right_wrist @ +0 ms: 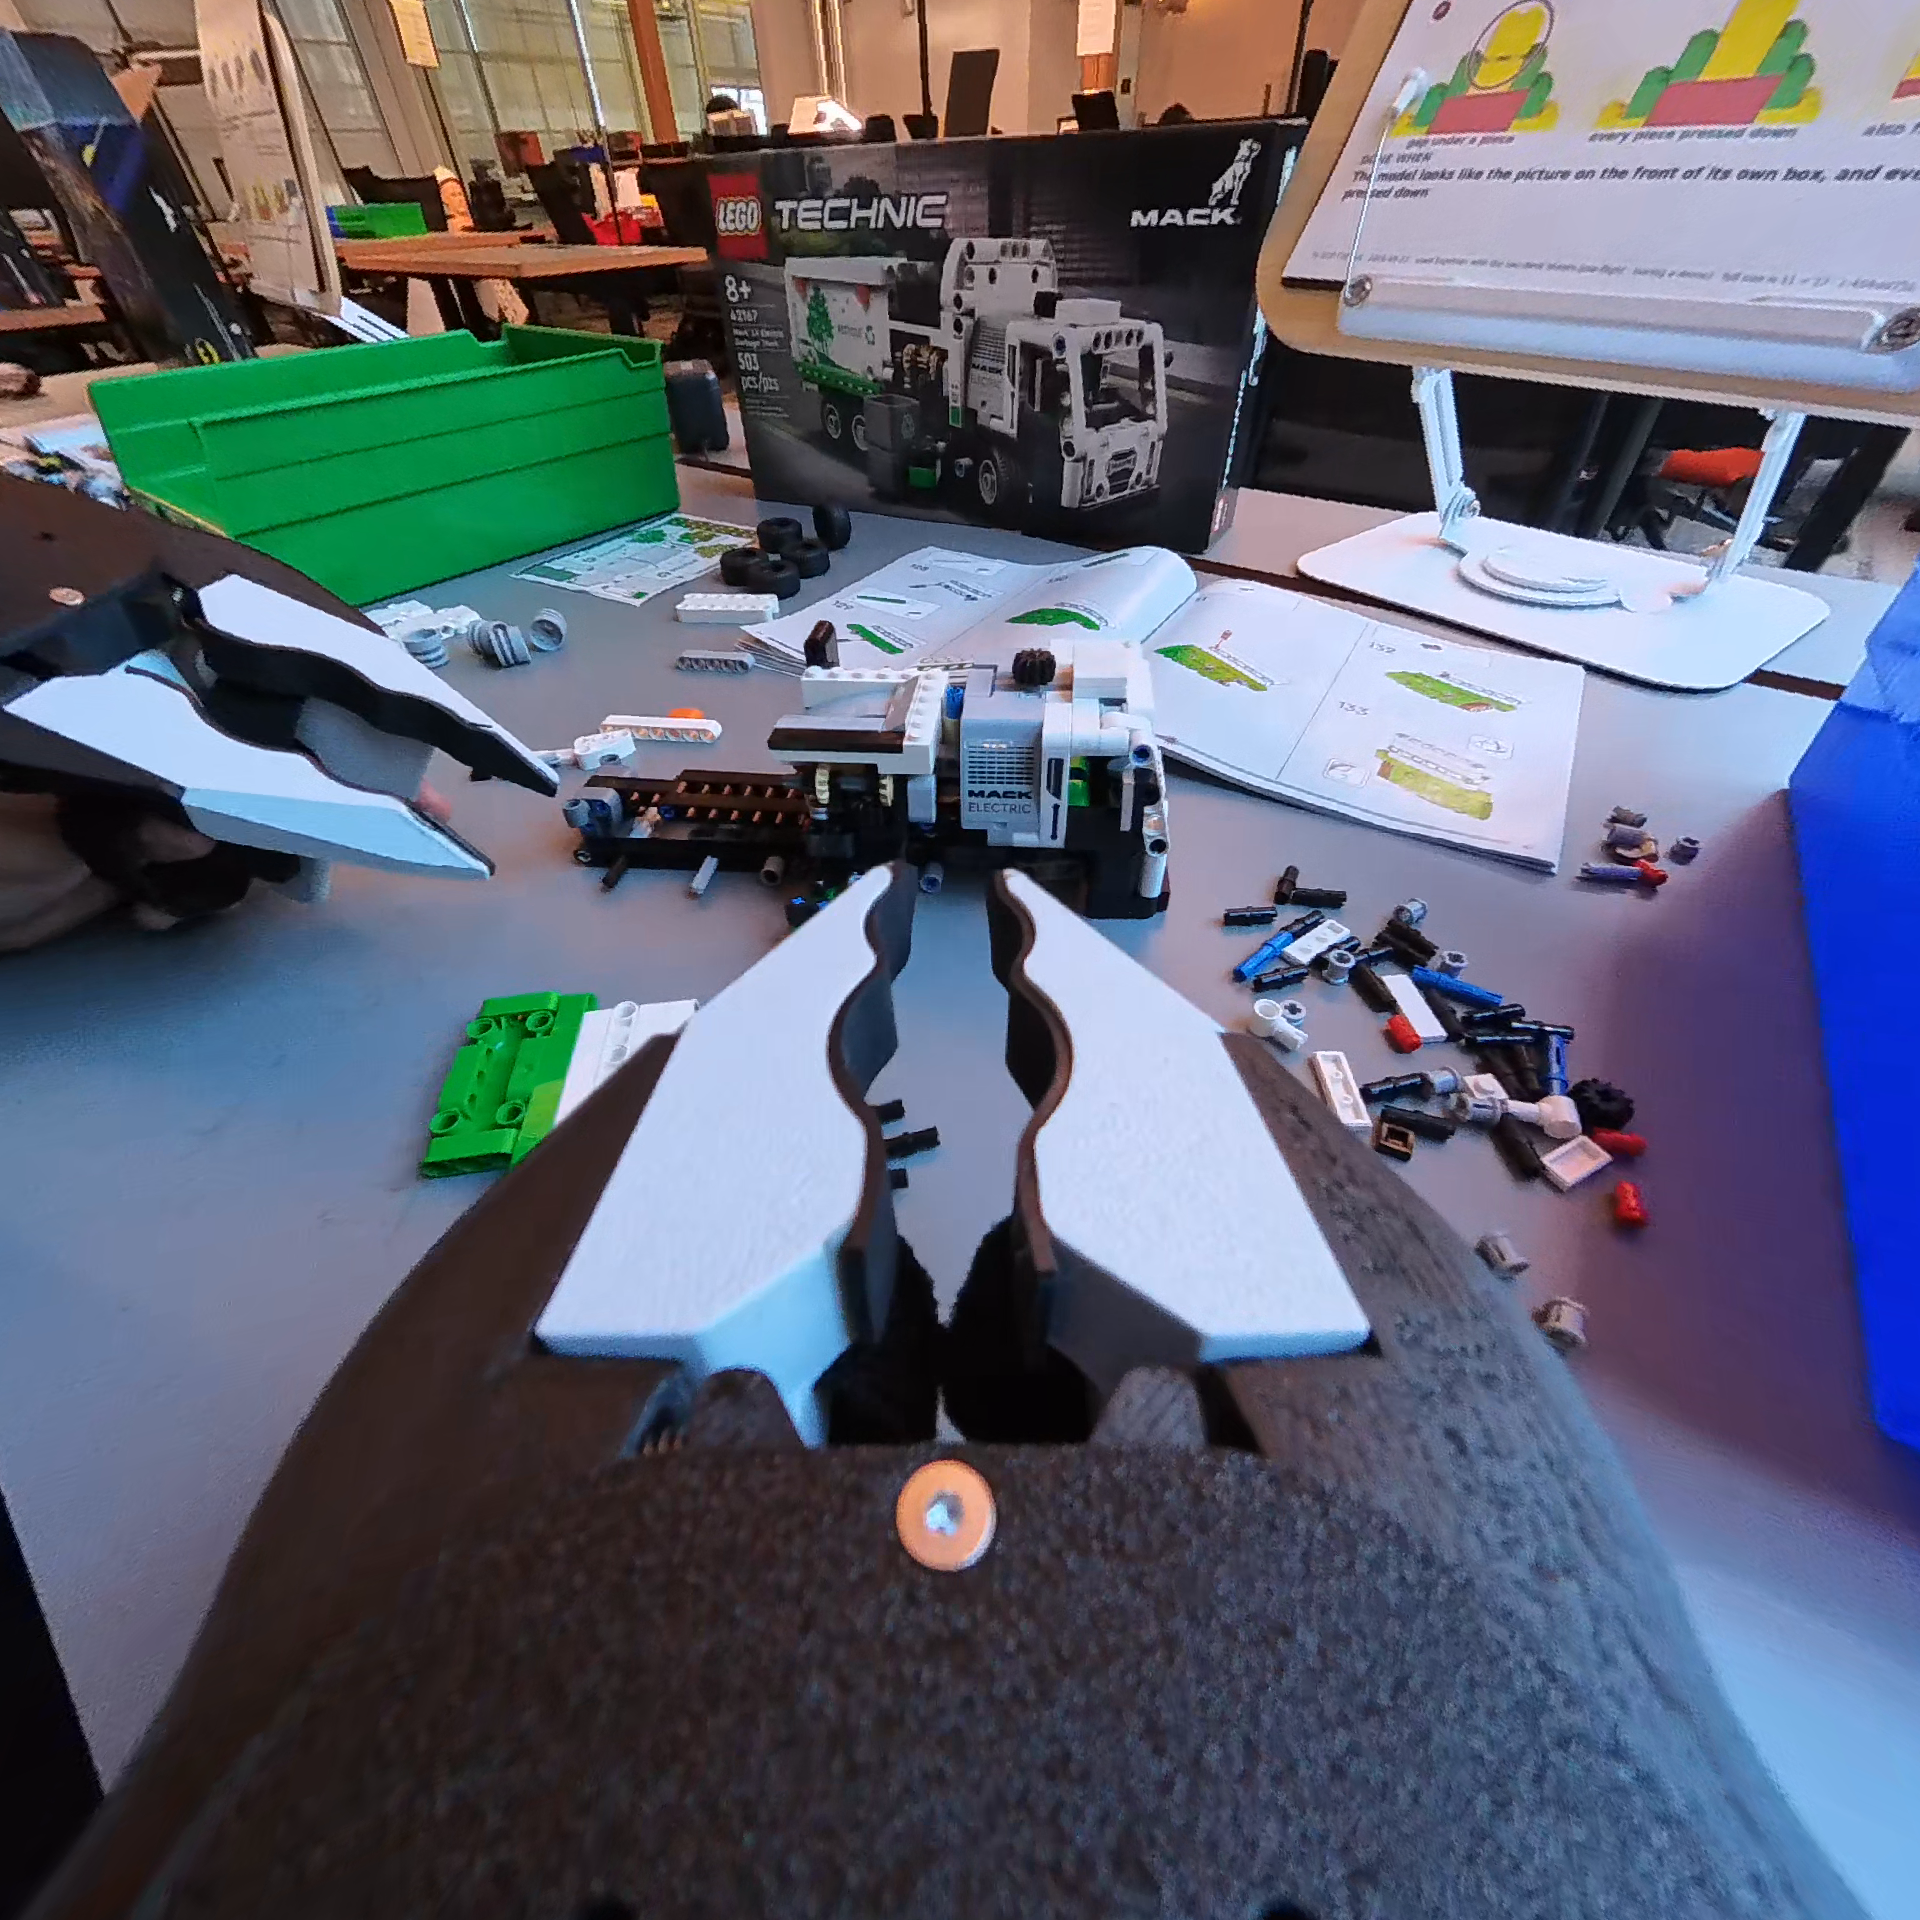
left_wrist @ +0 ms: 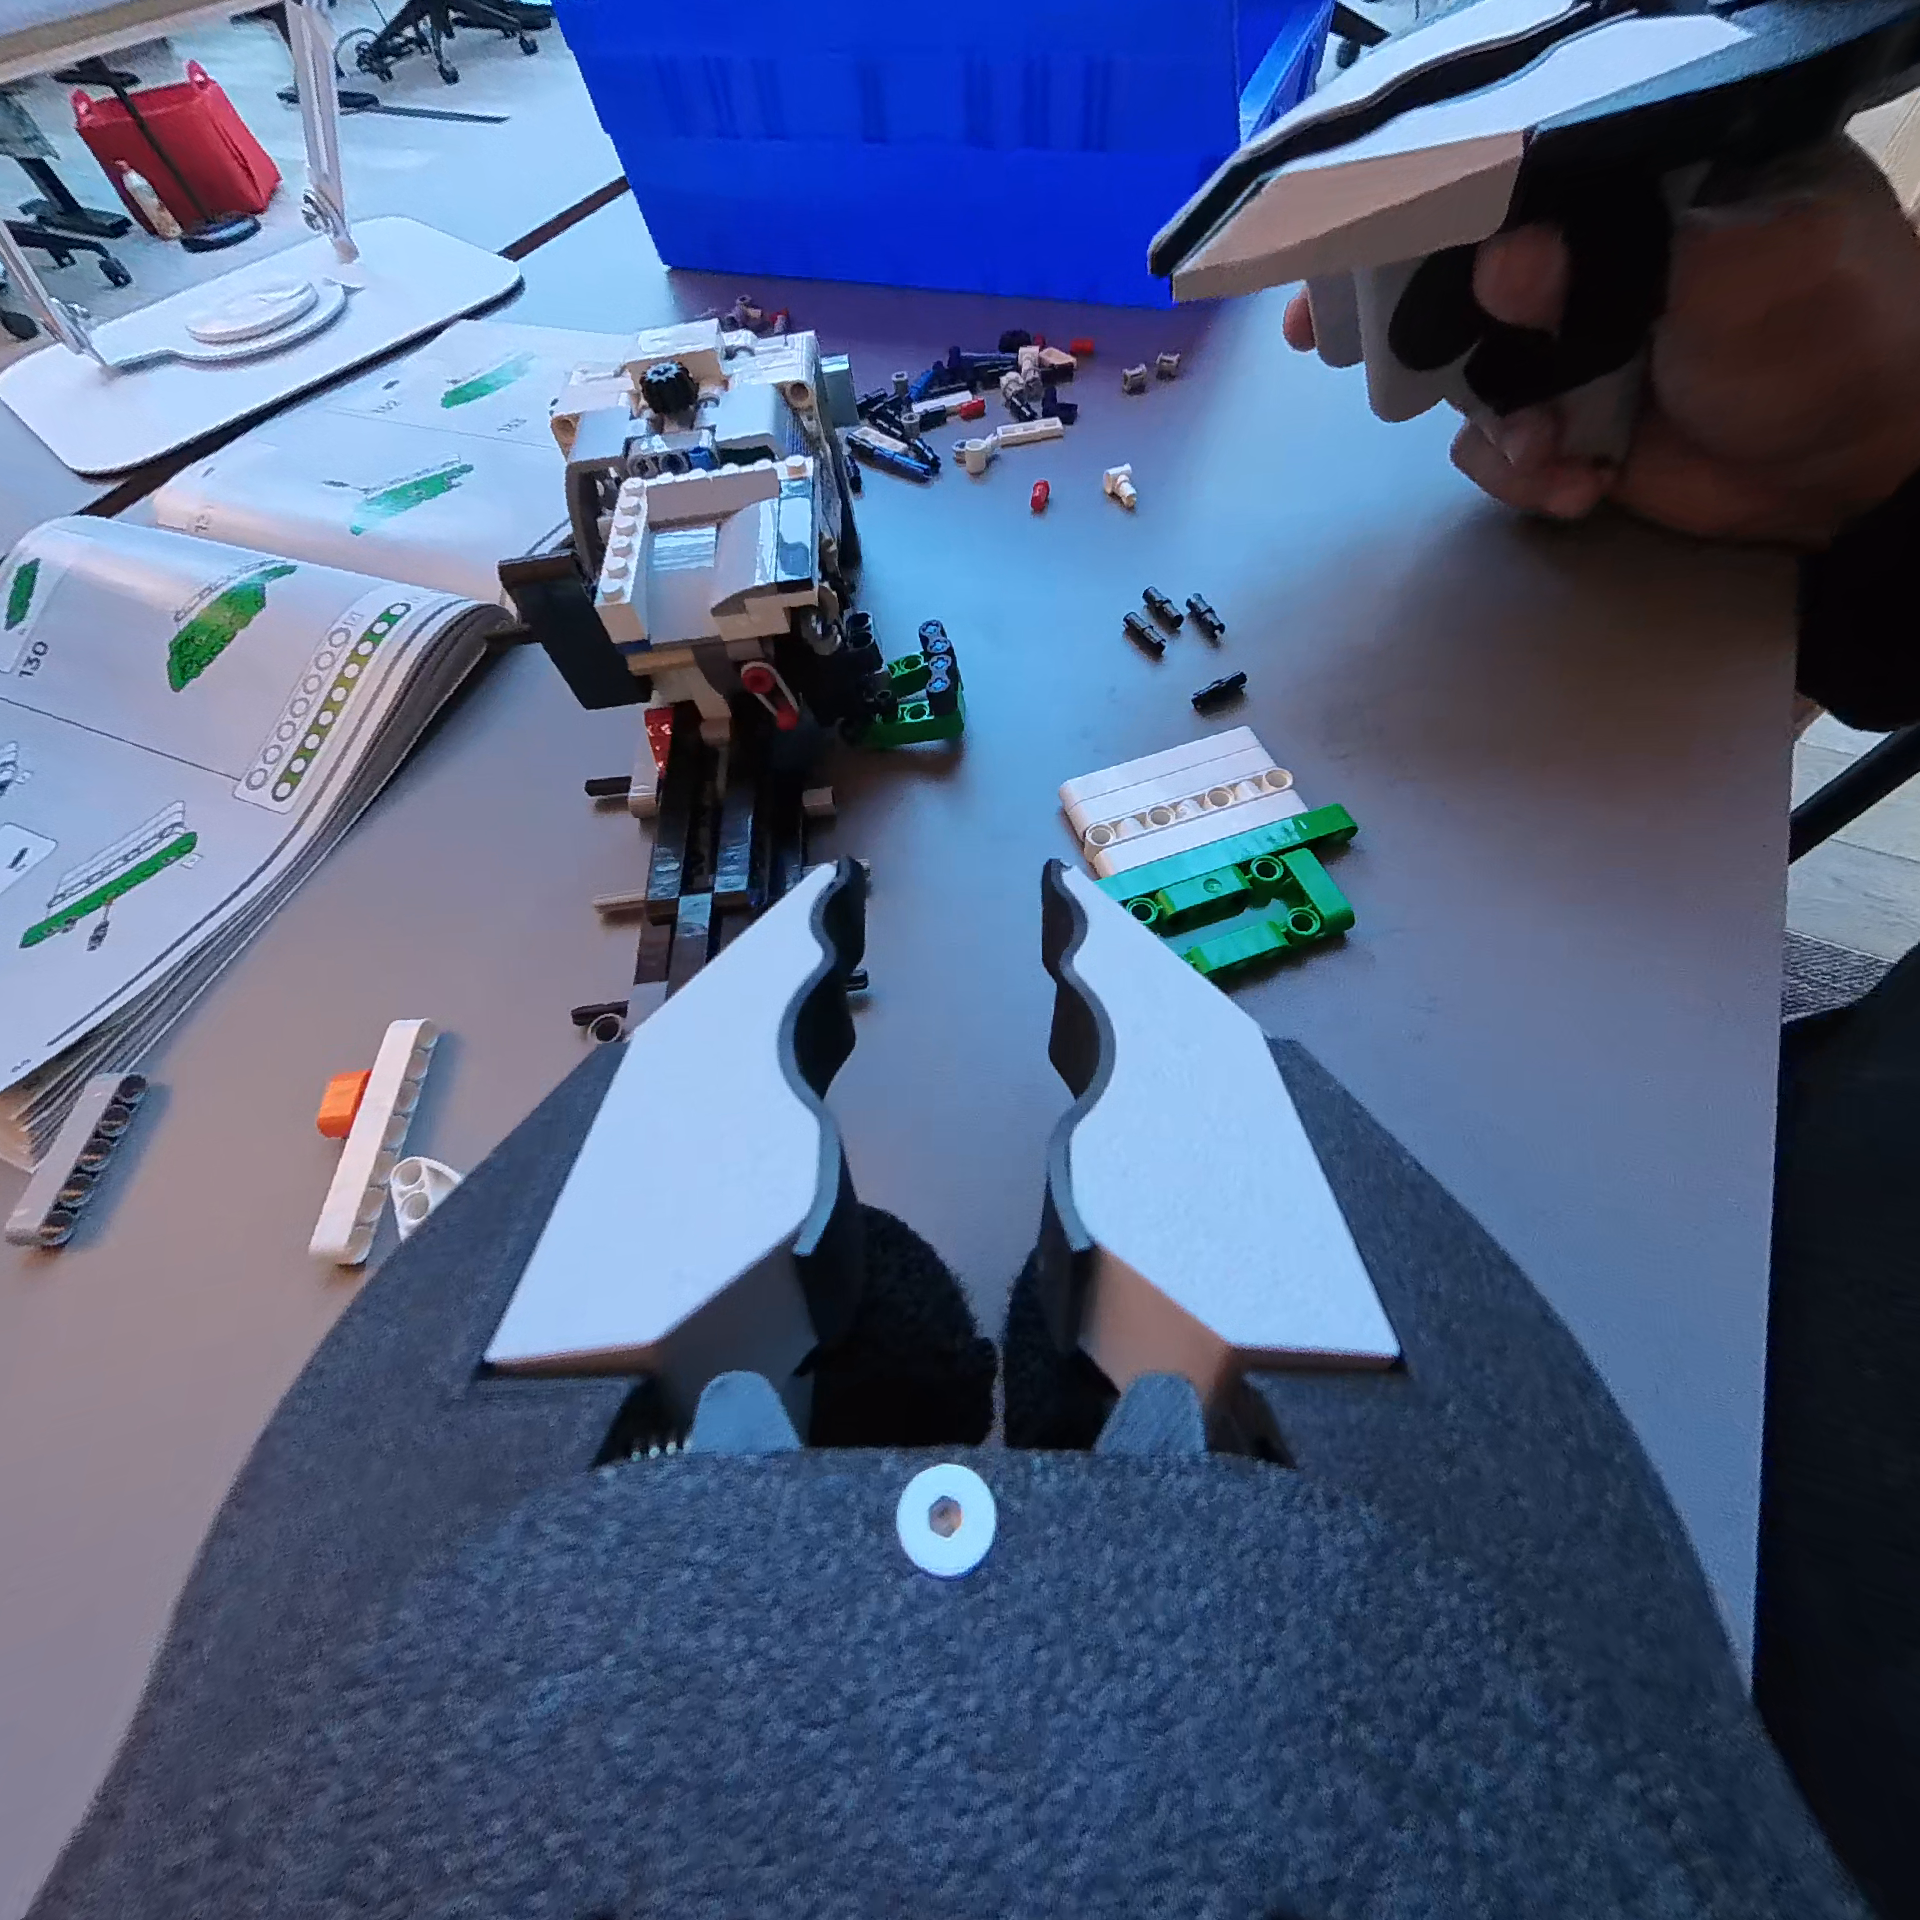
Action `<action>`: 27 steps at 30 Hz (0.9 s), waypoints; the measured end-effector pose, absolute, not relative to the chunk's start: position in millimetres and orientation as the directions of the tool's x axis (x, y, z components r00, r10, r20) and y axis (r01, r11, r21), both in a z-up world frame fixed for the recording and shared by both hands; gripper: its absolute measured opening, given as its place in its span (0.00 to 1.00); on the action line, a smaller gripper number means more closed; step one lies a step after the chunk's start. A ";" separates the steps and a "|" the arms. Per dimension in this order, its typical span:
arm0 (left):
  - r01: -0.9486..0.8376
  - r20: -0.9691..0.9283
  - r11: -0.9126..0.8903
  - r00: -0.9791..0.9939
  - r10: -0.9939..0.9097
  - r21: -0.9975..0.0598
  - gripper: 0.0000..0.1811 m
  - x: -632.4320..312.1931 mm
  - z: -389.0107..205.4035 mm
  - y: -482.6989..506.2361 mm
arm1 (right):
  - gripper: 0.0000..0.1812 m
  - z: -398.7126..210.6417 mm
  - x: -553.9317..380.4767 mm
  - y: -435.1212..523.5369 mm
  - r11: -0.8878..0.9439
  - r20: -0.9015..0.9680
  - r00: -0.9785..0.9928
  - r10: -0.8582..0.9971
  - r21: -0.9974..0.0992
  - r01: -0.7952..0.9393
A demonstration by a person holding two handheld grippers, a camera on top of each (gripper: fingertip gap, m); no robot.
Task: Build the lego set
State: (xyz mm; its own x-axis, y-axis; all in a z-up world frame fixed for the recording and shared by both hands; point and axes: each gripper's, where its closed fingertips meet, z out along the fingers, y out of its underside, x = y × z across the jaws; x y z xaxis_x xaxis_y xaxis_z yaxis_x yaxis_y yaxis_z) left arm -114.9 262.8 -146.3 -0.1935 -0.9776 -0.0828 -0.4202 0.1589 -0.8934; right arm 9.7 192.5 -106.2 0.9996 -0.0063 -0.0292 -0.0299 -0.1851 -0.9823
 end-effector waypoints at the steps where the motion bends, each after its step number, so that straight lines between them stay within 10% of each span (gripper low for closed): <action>1: -0.417 -0.089 0.165 -0.195 -0.977 -0.894 0.18 -115.1 -146.2 262.4 | 0.08 -105.8 10.1 192.2 -0.182 -0.039 0.999 -0.004 -0.983 -0.039; 19: -0.492 -0.154 0.481 -0.565 -0.810 -0.726 0.45 -106.7 -181.1 209.2 | 0.08 -114.0 -1.6 193.6 -0.236 0.028 0.999 0.020 -0.971 0.032; 27: -0.558 -0.052 0.385 -0.520 -0.853 -0.735 0.36 -93.7 -189.0 200.4 | 0.08 -113.3 -2.4 192.2 -0.232 -0.004 0.999 0.039 -0.973 0.005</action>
